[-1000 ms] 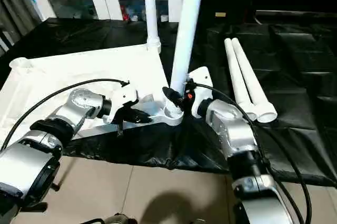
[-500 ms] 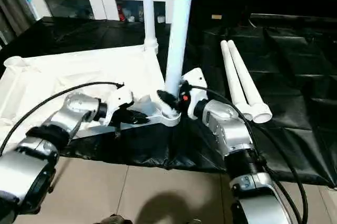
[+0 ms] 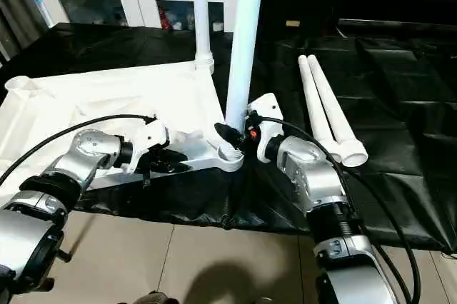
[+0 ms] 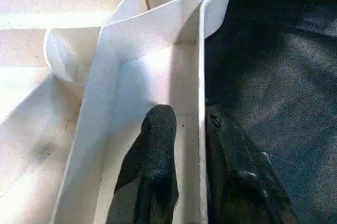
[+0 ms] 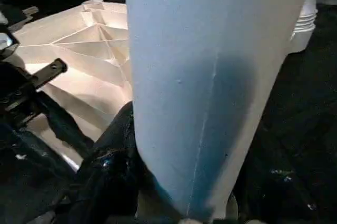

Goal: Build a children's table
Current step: Insert table leg to table base

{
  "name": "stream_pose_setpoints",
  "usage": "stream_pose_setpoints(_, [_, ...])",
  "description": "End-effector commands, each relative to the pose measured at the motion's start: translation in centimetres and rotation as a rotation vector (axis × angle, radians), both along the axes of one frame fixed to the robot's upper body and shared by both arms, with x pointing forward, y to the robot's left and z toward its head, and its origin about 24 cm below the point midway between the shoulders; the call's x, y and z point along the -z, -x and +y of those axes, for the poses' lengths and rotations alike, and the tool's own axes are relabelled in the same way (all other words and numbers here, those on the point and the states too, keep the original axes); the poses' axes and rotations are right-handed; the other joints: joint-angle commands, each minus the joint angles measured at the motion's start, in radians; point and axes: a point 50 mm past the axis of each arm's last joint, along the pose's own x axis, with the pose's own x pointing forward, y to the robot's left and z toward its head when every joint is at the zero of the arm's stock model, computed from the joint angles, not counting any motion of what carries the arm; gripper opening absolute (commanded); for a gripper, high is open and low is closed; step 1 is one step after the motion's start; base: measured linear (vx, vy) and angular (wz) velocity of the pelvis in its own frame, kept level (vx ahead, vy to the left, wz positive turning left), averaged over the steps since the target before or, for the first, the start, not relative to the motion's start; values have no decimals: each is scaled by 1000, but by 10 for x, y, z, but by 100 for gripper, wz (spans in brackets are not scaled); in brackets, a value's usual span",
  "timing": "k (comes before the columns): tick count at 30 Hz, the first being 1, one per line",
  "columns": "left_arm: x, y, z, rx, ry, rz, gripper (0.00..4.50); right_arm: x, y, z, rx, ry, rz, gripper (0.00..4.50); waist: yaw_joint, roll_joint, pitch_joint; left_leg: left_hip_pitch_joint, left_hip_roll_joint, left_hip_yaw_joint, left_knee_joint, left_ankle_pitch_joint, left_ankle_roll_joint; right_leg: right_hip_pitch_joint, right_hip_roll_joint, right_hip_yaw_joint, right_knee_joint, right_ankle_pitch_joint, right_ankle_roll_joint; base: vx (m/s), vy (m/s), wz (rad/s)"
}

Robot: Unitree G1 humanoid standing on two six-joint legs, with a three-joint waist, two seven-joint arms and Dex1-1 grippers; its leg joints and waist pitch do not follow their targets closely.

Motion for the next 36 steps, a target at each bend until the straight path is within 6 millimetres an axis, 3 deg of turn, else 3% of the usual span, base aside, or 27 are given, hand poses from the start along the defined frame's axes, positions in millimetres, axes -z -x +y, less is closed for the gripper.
stream_pose_setpoints(1, [4, 0, 7, -53, 3, 25, 54, 1, 2, 2, -22, 4, 10, 189, 2, -15, -75, 15, 40, -11, -75, -156, 44, 57, -90, 49, -75, -227, -207, 0, 0, 0])
stream_pose_setpoints(8, [4, 2, 4, -41, 47, 60, 1, 1, 4, -1, -26, 16, 16, 189, 2, -16, -73, 16, 39, -11, -75, -163, 42, 55, -90, 50, -78, -236, -207, 0, 0, 0])
stream_pose_setpoints(16, [2, 5, 2, -4, 126, 95, 0, 10, -1, -3, 7, 9, 48, 189, 3, -17, -77, 15, 39, -9, -74, -128, 55, 57, -90, 50, -72, -177, -222, 0, 0, 0])
stream_pose_setpoints(21, [2, 5, 1, -8, 148, 97, 0, 16, -2, -5, 23, -4, 78, 189, 3, -18, -75, 14, 40, -8, -76, -134, 56, 58, -91, 49, -73, -191, -223, 0, 0, 0])
stream_pose_setpoints(31, [2, 3, 3, -66, 163, 77, 0, 40, 14, -20, 77, -119, 160, 188, 8, -16, -77, 16, 42, -7, -76, -129, 68, 56, -91, 48, -74, -183, -225, 0, 0, 0])
stream_pose_setpoints(36, [3, 1, 2, -90, 154, 56, 0, 54, 24, -26, 125, -120, 166, 188, 8, -15, -72, 18, 41, -8, -80, -171, 57, 53, -93, 47, -85, -256, -210, 0, 0, 0])
